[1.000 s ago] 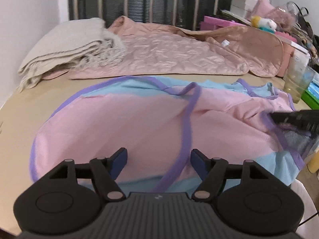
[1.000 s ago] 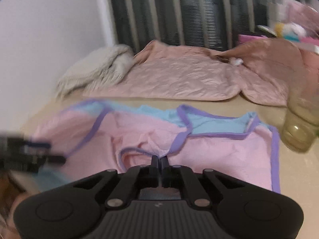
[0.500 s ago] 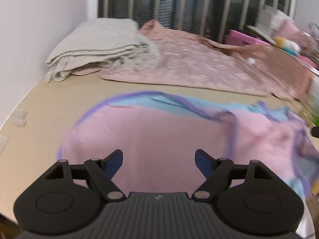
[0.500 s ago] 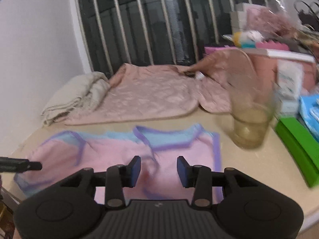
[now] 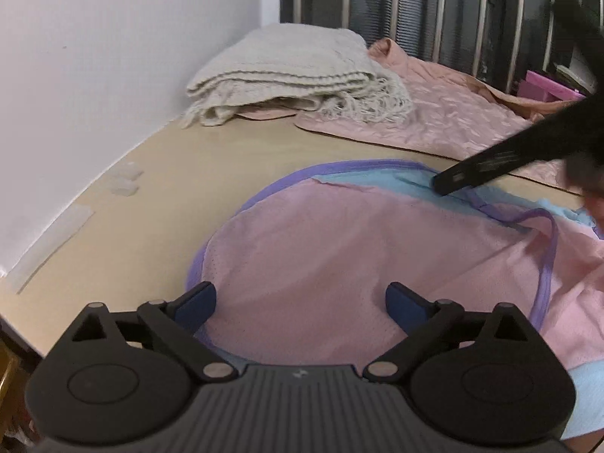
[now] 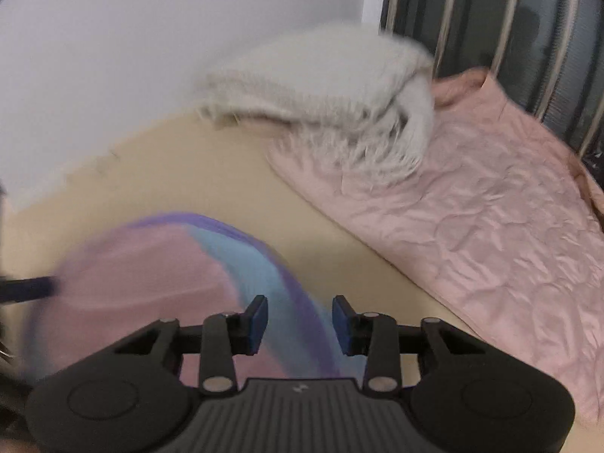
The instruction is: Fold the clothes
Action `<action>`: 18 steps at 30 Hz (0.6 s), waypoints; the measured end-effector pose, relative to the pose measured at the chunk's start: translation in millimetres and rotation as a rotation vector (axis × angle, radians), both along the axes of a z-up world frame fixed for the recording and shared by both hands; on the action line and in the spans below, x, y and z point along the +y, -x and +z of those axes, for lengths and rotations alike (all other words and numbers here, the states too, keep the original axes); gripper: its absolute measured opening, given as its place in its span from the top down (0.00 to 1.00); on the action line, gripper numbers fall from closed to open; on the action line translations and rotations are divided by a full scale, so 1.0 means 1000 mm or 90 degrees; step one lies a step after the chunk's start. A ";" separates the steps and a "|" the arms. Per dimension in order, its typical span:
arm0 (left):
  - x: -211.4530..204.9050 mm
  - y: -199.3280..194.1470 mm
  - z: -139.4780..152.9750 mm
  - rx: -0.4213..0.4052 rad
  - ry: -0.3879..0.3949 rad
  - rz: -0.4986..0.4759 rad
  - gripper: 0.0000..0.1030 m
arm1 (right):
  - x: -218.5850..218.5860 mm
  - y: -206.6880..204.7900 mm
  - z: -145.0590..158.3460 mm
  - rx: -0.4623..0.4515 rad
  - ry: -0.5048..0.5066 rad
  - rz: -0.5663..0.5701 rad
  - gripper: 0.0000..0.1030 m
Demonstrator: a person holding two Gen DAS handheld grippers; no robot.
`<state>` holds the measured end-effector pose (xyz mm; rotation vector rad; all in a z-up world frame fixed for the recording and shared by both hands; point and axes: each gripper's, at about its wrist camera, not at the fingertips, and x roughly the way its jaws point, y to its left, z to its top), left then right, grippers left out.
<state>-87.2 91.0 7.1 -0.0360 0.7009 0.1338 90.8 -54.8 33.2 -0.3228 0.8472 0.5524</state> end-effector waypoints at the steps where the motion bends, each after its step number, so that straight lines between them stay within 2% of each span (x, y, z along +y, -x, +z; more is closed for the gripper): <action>1: 0.003 0.002 0.000 -0.003 0.000 0.003 0.03 | 0.005 -0.004 -0.003 -0.008 0.000 -0.004 0.97; 4: 0.009 0.001 0.001 -0.004 0.002 0.001 0.03 | 0.022 -0.015 -0.004 -0.053 0.019 -0.035 0.97; 6: 0.010 0.000 0.003 -0.003 0.007 0.002 0.02 | 0.026 -0.021 -0.005 -0.075 0.002 -0.049 0.95; 8: 0.020 0.009 0.009 -0.014 0.050 -0.001 0.03 | 0.023 -0.022 0.001 -0.063 -0.024 -0.044 0.87; 9: 0.025 0.015 0.012 -0.021 0.075 -0.002 0.03 | 0.019 -0.019 0.006 -0.056 -0.032 -0.040 0.78; 10: 0.033 0.022 0.016 -0.027 0.109 -0.008 0.03 | 0.009 -0.007 0.014 -0.058 -0.045 -0.035 0.65; 12: 0.046 0.037 0.021 -0.034 0.179 -0.036 0.03 | -0.022 0.027 0.035 -0.082 -0.085 -0.027 0.52; 14: 0.050 0.049 0.026 -0.033 0.240 -0.090 0.03 | -0.064 0.069 0.050 -0.105 -0.132 -0.031 0.50; 16: 0.041 0.053 0.028 -0.035 0.267 -0.146 0.03 | -0.100 0.110 0.055 -0.111 -0.153 -0.030 0.50; 18: 0.027 0.055 0.030 -0.036 0.285 -0.201 0.03 | -0.129 0.158 0.047 -0.096 -0.159 -0.018 0.50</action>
